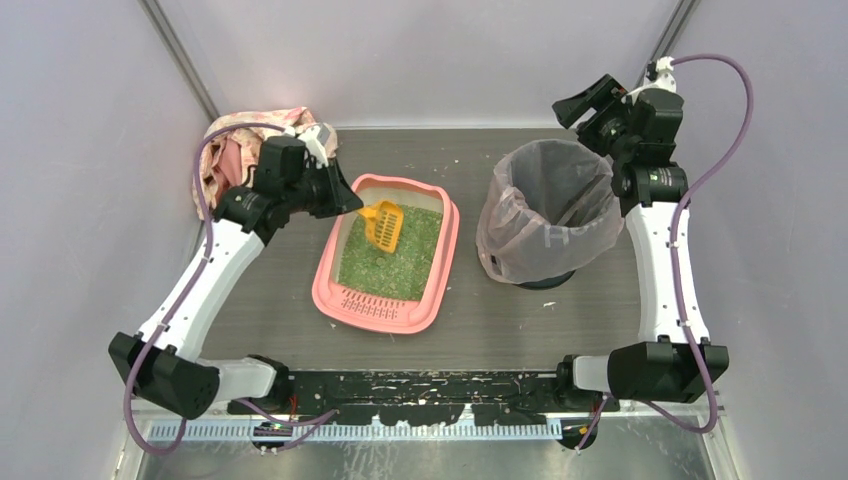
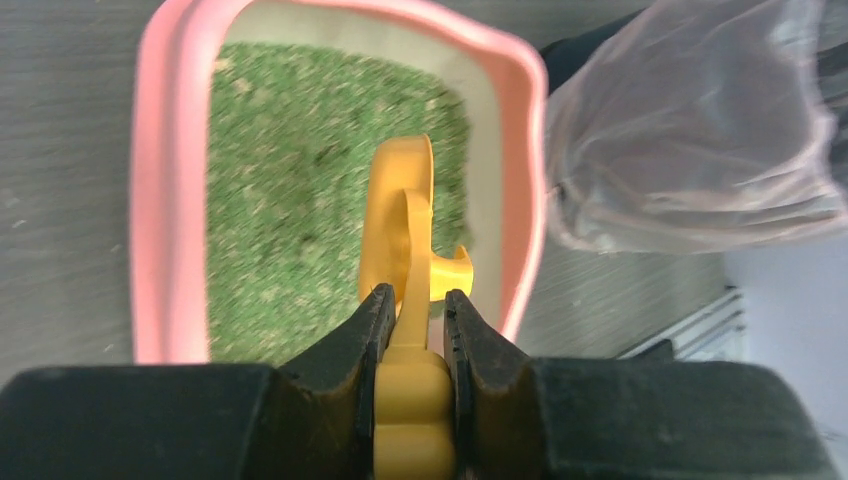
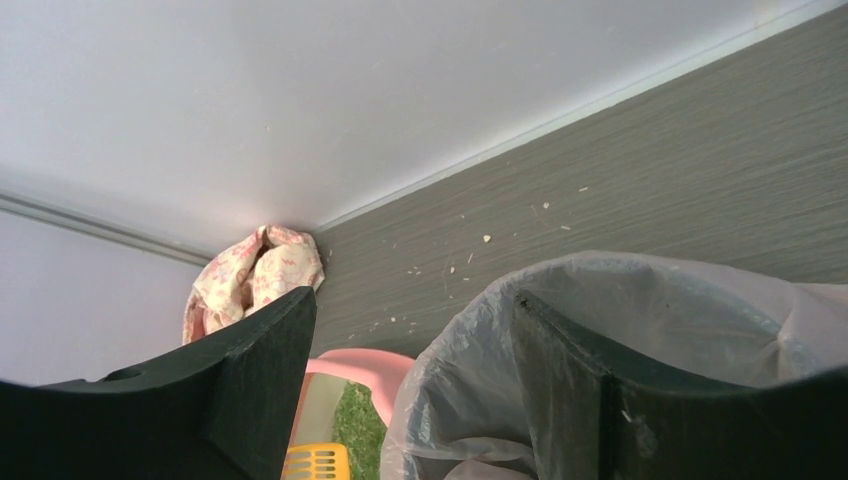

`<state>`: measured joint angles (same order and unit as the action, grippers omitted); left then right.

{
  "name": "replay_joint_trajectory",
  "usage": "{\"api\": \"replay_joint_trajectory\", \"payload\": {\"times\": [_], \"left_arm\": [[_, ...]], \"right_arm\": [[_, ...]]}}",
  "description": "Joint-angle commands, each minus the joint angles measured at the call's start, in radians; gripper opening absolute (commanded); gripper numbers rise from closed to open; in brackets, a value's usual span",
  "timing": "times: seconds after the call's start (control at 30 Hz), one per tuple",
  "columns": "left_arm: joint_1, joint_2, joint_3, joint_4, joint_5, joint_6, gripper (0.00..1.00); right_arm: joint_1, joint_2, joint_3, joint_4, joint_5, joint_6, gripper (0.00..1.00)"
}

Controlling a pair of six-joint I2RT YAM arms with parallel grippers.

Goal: Clean the litter box

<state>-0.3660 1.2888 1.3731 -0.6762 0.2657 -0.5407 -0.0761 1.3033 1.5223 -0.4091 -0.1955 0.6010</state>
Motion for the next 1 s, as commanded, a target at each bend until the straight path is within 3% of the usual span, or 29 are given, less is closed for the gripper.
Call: {"api": "replay_joint_trajectory", "payload": {"times": [0.0,0.2,0.43,0.77,0.97], "left_arm": [[0.001,-0.062,-0.037,-0.071,-0.167,0.096,0.0],[0.001,-0.036,-0.067,-0.1,-0.306,0.223,0.0],[-0.002,-0.034,-0.152,-0.072,-0.271,0.21,0.0],[-0.005,-0.057,-0.275,0.054,-0.056,0.03,0.0],[-0.005,-0.033,-0.322,0.209,0.084,-0.111,0.0]], "right_arm": [[-0.004,0.015,-0.032,0.112,-0.083,0.059,0.76],[-0.003,0.016,-0.062,0.13,-0.101,0.071,0.76],[-0.004,0.0,-0.082,0.125,-0.104,0.057,0.76],[-0.003,0.009,-0.098,0.129,-0.111,0.051,0.76],[-0.005,0.018,-0.109,0.139,-0.123,0.054,0.76]]}}
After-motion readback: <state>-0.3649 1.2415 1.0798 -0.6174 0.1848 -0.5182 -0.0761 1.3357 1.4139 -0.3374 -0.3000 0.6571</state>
